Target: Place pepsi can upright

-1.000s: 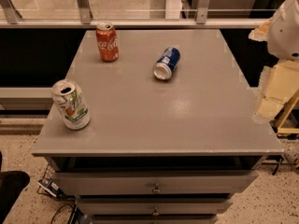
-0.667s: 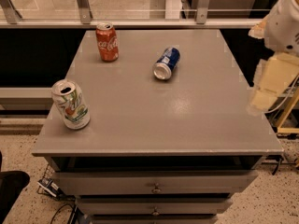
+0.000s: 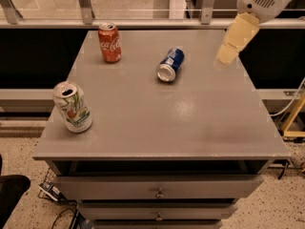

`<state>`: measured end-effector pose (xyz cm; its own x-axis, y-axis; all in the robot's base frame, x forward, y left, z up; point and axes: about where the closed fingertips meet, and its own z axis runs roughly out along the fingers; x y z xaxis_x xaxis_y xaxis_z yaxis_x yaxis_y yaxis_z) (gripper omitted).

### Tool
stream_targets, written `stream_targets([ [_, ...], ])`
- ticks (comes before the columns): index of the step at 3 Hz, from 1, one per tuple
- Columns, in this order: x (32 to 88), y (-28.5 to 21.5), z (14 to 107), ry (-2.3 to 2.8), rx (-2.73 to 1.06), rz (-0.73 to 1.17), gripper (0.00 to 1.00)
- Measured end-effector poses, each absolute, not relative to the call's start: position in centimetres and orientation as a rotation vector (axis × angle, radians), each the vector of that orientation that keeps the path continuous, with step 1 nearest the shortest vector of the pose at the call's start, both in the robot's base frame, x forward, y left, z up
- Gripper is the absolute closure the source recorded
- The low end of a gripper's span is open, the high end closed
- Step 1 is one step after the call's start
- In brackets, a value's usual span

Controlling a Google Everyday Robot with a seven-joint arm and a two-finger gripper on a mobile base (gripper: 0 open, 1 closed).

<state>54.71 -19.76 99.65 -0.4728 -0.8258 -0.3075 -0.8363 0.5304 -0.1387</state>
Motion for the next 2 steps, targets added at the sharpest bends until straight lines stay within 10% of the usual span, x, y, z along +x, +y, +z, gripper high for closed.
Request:
stream_targets([
  [2,62.6,-17.4,98.6,2.612,-0.928,0.150,0.00],
])
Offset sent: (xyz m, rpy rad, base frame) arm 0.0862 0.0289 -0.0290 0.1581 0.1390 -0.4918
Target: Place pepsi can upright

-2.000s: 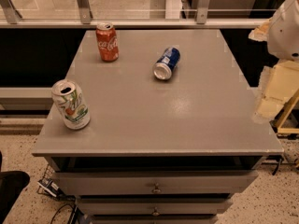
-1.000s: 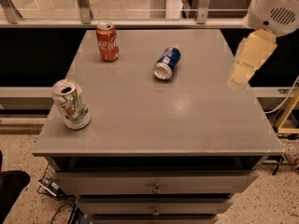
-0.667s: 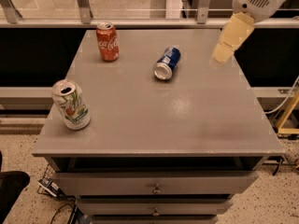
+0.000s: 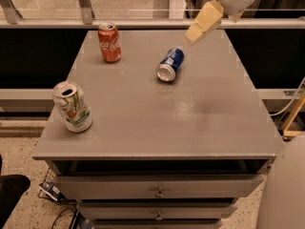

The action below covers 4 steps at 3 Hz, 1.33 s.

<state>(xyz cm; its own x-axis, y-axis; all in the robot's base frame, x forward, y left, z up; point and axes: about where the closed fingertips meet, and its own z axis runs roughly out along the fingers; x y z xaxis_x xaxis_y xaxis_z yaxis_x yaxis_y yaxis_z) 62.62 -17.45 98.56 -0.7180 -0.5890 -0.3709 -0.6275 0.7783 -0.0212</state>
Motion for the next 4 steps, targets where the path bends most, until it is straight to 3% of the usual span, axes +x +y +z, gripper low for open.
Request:
stream_targets([
  [2,60.8,-16.4,98.1,2.720,-0.594,0.048,0.00],
  [4,60.7,-16.3,97.6,2.731,-0.560,0.049,0.00],
])
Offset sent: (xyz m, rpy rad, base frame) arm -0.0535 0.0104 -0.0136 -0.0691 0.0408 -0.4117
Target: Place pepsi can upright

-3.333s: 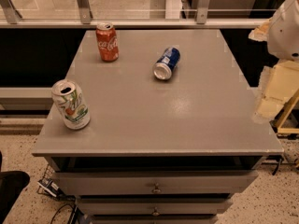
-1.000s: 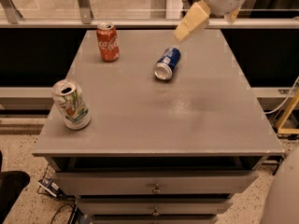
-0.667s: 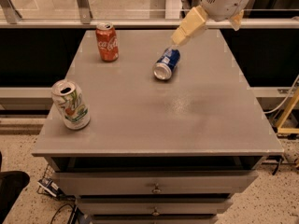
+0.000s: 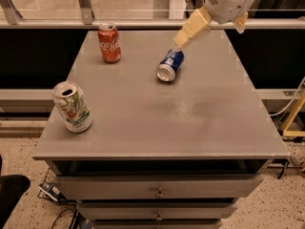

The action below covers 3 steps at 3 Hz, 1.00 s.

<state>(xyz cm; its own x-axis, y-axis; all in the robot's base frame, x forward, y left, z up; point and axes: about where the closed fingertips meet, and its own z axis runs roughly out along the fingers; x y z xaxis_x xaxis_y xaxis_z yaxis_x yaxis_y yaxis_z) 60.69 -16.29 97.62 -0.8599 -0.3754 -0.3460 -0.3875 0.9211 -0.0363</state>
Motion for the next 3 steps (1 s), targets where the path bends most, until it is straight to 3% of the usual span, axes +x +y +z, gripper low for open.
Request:
stream_targets([
  [1,61.8,-15.8,97.3,2.783,-0.439,0.051,0.00],
  [3,69.6,-14.2,93.9,2.875,0.021,-0.072,0.00],
])
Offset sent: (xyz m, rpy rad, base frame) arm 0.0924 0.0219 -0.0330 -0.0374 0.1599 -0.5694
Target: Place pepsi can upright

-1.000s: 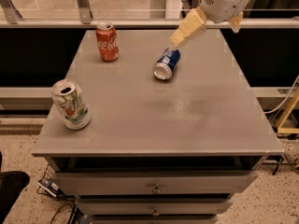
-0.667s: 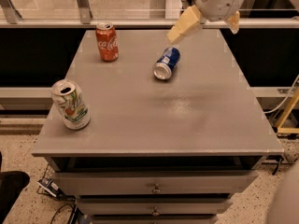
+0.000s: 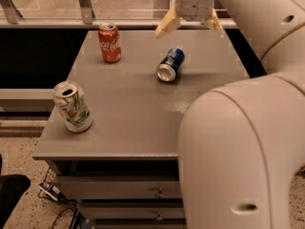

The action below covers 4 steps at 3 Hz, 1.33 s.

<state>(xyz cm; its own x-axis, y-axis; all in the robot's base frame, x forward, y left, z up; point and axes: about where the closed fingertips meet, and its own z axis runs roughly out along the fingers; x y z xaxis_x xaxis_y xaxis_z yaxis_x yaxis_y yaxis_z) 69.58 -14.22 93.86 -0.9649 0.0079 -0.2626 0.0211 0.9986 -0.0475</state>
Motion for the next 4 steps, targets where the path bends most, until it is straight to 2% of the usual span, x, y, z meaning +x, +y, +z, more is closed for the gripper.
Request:
stream_targets([
  [2,72.4,-14.1,91.1,2.869,0.339,-0.067,0.00],
  [4,74.3,-13.4,89.0,2.855,0.429,-0.029,0.00],
])
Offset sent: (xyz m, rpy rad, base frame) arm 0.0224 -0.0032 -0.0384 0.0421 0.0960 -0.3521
